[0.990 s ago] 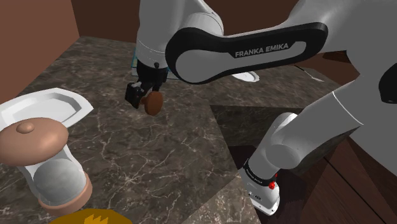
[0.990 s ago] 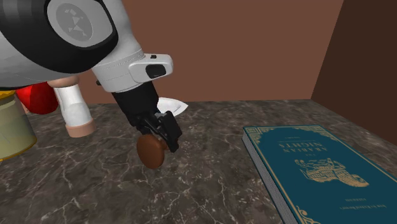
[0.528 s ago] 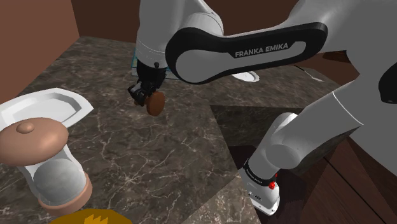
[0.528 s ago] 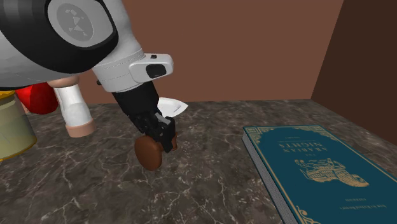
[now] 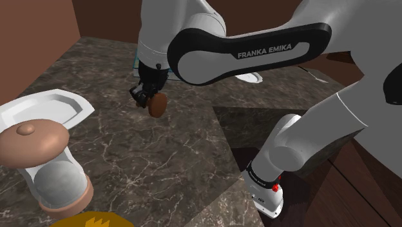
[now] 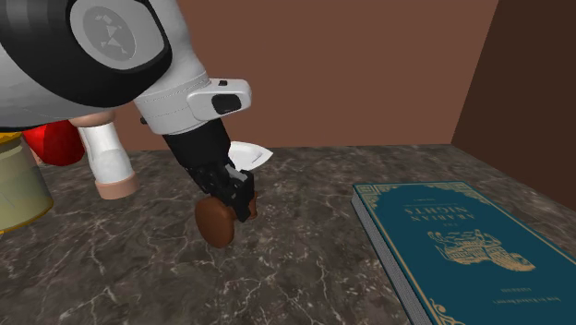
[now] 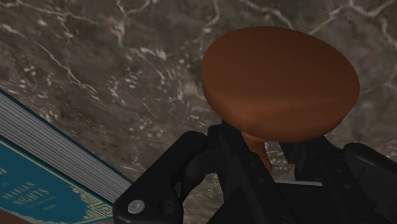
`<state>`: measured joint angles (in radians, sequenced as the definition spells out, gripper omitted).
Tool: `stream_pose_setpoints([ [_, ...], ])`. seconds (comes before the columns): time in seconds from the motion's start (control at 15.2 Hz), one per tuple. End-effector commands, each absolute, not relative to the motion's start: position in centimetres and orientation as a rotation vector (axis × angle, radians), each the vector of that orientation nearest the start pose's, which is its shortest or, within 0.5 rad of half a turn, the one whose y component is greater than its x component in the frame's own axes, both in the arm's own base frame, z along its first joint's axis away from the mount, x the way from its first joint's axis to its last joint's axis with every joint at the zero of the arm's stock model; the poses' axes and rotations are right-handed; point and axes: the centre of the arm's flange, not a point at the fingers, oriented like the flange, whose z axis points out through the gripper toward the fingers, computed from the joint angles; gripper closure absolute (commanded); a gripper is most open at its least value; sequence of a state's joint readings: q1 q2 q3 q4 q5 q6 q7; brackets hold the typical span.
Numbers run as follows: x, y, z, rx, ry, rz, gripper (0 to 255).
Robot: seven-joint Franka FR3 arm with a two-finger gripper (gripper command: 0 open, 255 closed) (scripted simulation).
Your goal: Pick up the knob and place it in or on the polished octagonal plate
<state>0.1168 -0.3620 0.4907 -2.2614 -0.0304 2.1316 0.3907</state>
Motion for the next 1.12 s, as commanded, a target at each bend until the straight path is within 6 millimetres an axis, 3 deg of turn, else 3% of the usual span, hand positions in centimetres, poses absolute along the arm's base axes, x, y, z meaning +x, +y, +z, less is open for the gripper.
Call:
stream_pose_setpoints([
  [0.0,38.0,28.3,51.2,-3.178,-0.350,-0.418,255],
  [1.06,38.0,28.3,59.7,-3.178,-0.350,-0.418,255],
])
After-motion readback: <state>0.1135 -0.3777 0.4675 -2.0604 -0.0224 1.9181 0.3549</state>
